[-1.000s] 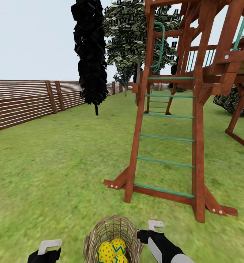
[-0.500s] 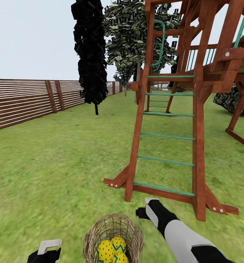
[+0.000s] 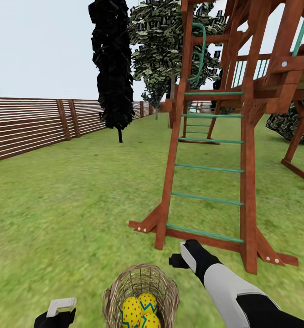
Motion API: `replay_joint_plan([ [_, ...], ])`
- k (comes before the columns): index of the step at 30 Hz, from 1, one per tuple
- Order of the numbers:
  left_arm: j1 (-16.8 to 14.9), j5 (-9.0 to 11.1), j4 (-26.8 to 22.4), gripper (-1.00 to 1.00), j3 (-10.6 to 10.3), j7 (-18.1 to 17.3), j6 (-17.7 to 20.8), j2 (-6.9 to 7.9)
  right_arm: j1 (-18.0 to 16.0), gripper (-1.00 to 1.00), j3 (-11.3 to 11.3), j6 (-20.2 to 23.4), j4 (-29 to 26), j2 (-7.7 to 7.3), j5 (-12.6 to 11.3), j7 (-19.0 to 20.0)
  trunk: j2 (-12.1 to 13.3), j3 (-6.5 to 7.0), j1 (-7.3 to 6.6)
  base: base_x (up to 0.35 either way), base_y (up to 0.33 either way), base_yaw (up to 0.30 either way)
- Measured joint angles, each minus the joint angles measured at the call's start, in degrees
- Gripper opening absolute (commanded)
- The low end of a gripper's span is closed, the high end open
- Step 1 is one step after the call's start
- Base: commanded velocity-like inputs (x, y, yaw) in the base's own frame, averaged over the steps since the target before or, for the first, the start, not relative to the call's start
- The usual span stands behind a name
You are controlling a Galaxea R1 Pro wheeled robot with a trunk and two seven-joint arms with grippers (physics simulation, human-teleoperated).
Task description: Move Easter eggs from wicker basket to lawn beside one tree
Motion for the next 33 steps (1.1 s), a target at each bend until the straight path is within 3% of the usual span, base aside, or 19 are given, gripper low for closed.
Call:
replay_joint_plan([
  [13,0.0,0.0,-0.1,1.0,0.0,0.0,-0.1,0.0,0.0,1.0,0.0,-0.2,0.2,0.0,-0.1,0.3,-5.2,-2.33,2.86,0.0,0.0,0.0],
  [23,0.0,0.0,-0.1,1.0,0.0,0.0,-0.1,0.0,0.1,1.0,0.0,-3.9,0.6,0.0,-0.3,0.7,-9.2,-4.13,5.05,0.0,0.0,0.0],
  [33,0.0,0.0,-0.1,1.0,0.0,0.0,-0.1,0.0,0.2,1.0,-0.2,-4.9,3.2,0.0,-0.4,0.8,-13.2,-5.93,7.25,0.0,0.0,0.0],
])
